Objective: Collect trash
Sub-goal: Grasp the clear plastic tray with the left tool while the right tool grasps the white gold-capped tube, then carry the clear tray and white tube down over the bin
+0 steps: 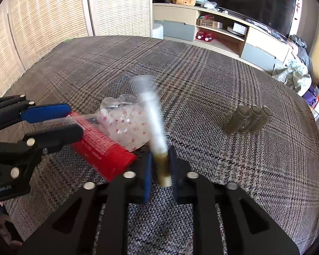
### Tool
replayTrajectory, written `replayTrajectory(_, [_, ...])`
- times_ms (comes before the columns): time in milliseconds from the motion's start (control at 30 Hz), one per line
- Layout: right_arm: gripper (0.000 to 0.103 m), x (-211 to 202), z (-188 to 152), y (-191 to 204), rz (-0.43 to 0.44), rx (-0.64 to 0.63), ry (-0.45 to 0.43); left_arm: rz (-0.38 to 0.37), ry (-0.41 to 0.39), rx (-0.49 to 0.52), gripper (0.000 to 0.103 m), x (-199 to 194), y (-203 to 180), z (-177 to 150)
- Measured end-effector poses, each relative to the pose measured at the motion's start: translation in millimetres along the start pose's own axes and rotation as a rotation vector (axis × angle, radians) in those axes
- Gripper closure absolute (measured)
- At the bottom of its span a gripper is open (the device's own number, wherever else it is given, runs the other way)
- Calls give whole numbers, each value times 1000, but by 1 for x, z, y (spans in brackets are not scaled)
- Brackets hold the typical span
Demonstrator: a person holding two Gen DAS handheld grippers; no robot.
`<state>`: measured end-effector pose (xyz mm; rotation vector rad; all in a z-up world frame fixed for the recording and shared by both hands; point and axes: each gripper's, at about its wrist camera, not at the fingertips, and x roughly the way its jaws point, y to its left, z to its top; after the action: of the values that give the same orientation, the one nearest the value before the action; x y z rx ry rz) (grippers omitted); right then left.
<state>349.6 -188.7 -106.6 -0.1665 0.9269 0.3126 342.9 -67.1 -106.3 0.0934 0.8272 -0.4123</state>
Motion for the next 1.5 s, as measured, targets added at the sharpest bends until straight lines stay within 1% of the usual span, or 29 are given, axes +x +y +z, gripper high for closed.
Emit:
replayTrajectory(100, [89,-5,-5,-1,3,18,1,4,-4,4,80,-6,-2,-3])
replayTrajectory(133, [89,-7,-7,-2,3,22,0,9,-8,8,85,-10,-3,-5])
replayTrajectory(233, [89,-17,-13,-4,1,35,-11,31,-16,25,86,-20,-8,-10])
replayTrajectory(267, [89,-23,-17,-4,-7,41,-19,46,-24,36,86,-25,-12,-12])
replayTrajectory(367, [89,-36,-25,-6,-19,55,-34,63,-50,47,86,-41,-19,-16])
replayTrajectory(467, [89,-55,-32,-6,-37,64,-56,77,-95,47,86,-69,-25,-20])
replayTrajectory(567, [89,-83,-43,-2,-45,72,-92,93,-126,51,86,-96,-31,-25])
replayTrajectory(733, [89,-122,-62,12,-41,79,-138,97,-162,43,86,-136,-44,-42])
replayTrajectory(967, [89,-163,-104,37,-16,84,-170,84,-173,15,86,-179,-62,-90])
replayTrajectory(1100, [89,-175,-133,51,-11,99,-170,80,-163,-13,86,-193,-67,-119])
replayTrajectory(1333, [89,-186,-188,63,31,158,-161,71,-112,-42,86,-199,-81,-177])
replayTrajectory(1500, [89,-182,-222,70,62,204,-141,63,-72,-46,86,-196,-89,-214])
